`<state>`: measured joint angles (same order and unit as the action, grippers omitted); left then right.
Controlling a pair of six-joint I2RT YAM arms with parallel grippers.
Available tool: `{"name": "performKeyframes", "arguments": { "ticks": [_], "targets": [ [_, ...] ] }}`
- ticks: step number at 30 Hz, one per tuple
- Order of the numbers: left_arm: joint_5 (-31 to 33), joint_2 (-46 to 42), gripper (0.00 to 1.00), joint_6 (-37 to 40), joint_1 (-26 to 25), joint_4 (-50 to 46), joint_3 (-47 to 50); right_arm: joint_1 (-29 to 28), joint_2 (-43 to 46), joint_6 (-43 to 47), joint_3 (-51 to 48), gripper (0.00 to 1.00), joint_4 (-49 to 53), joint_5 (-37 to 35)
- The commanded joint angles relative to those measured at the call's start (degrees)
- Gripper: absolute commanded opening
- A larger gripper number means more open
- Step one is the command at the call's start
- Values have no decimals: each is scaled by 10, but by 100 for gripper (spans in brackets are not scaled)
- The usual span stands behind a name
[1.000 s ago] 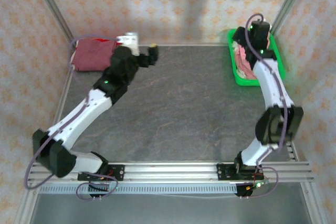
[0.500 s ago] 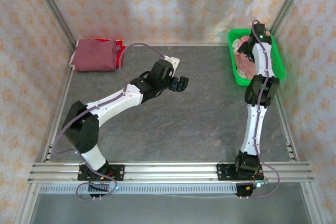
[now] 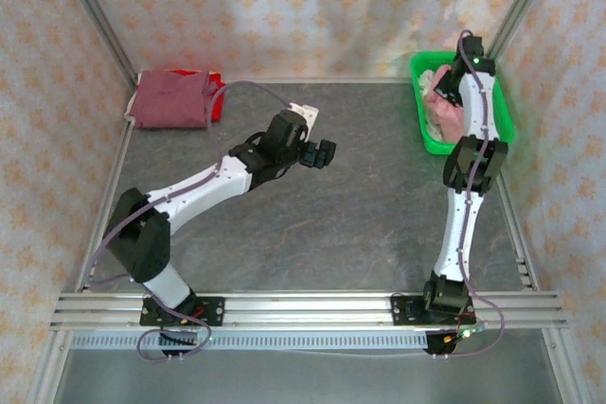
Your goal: Fold and stack the t-shirts
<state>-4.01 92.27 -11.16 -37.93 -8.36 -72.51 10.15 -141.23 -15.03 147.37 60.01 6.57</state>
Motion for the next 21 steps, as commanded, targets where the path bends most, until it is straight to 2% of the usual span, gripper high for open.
{"name": "performKeyframes", "arguments": {
  "ticks": [1,8,13,15,18,21],
  "targets": [
    [15,-62,92,-21,-3,26,9,-15,171,2,-31,0,-9,-53],
    [37,-159,93,-18,-3,36,24,-76,319,23,-27,0,9,-107],
    [63,-240,97,-9,-3,56,71,-190,406,52,-30,0,31,-123],
    [80,-270,97,4,-2,57,94,-239,457,47,-100,0,-4,-93],
    [131,-315,99,14,7,60,141,-341,546,40,-246,0,-95,-91],
    [120,-352,100,-2,39,52,179,-423,613,13,-380,0,-206,-86]
  ]
}}
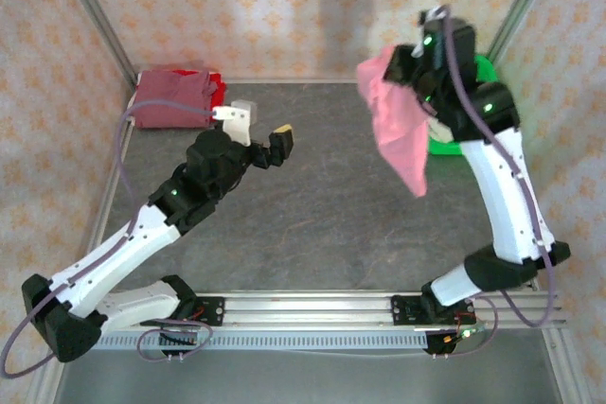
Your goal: Fold and stack the t-shirts
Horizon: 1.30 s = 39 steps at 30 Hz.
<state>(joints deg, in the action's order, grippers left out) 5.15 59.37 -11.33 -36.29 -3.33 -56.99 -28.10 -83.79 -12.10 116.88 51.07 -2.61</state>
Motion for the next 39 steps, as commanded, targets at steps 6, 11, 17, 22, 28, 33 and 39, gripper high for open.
{"name": "performKeyframes", "arguments": {
  "ticks": [6,11,17,22,28,33,39],
  "targets": [
    [19,-46,100,16,49,2,95,-67,38,-78,-231,0,-234,25],
    [2,-6,99,2,68,42,154,-14,-28,-129,-295,36,-245,-12],
    [-50,102,88,17,68,14,125,53,-71,-109,-331,53,-235,-13],
    [-83,156,86,-6,49,26,139,30,-48,-56,-406,53,-236,100],
    [-117,246,77,-36,15,45,145,-16,-68,-70,-508,57,-209,158],
    [-106,296,71,-72,12,94,167,-22,-50,-90,-597,61,-248,137],
    [-80,329,27,-85,13,113,170,-24,-90,-81,-619,60,-231,69]
  ]
}}
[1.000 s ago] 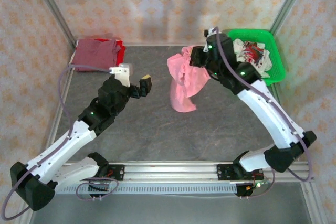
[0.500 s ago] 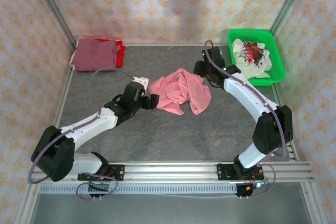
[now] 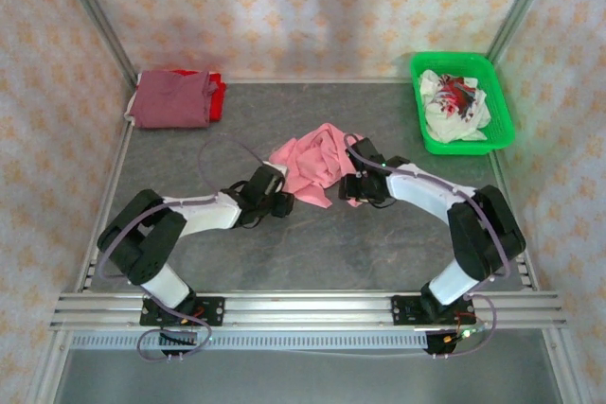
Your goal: Fold and stack the t-shirts
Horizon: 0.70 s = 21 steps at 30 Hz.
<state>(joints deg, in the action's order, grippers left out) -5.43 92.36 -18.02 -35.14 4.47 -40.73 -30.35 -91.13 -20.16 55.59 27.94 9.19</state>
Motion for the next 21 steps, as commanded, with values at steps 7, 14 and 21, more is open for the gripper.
{"name": "performKeyframes", "arguments": {
  "ticks": [7,14,21],
  "targets": [
    [98,-98,0,-48,27,23,54,5,-35,-2,-5,18,-30,-72],
    [136,-253,0,-18,66,-66,53,8,47,0,-10,0,-46,-79],
    [13,-199,68,-11,55,-69,23,8,36,-11,-11,36,-45,-55]
  ]
}}
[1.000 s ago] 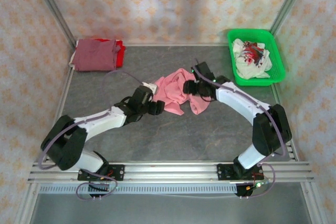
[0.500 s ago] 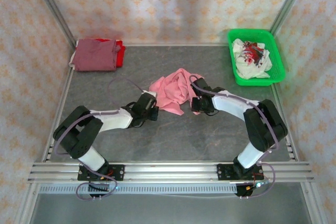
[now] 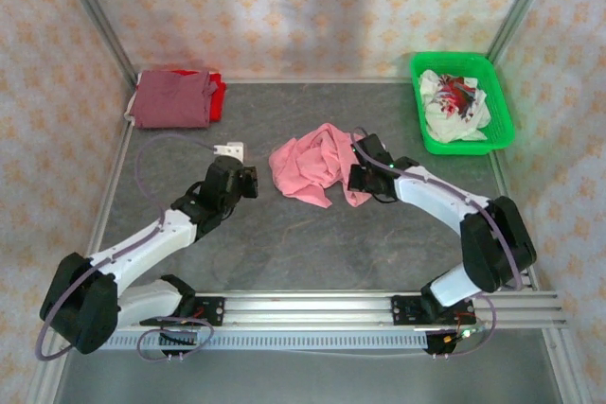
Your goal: Fold and stack the t-shirts
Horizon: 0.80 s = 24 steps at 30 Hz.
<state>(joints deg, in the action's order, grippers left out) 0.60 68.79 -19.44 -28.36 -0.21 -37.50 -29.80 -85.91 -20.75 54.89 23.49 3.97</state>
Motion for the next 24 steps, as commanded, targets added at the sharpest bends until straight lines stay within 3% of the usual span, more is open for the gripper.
{"name": "performKeyframes", "arguments": {
  "ticks": [1,4,7,9,11,14,18,19,24],
  "targets": [
    [-47,52,73,-2,-21,-7,-7,3,-25,-8,-3,41,0,4],
    [-49,111,77,-13,-43,32,-12,0,-48,-25,-7,54,-3,2],
    [-63,180,75,-18,-57,65,-32,-3,-66,-30,-12,55,-10,-2],
    [-62,222,69,-22,-60,89,-41,-3,-78,-29,-14,53,-19,2],
    [-47,250,57,-22,-60,101,-47,-3,-90,-30,-18,46,-31,3],
    [-21,263,28,-24,-52,109,-48,-3,-97,-32,-18,26,-39,-7],
    [10,218,4,-32,-29,94,-42,0,-60,-31,-32,2,-52,-37],
    [23,204,0,-31,-26,84,-41,2,-49,-28,-35,0,-54,-41],
    [49,127,0,4,-8,31,-46,14,12,-5,-36,0,-38,-52]
  ]
}}
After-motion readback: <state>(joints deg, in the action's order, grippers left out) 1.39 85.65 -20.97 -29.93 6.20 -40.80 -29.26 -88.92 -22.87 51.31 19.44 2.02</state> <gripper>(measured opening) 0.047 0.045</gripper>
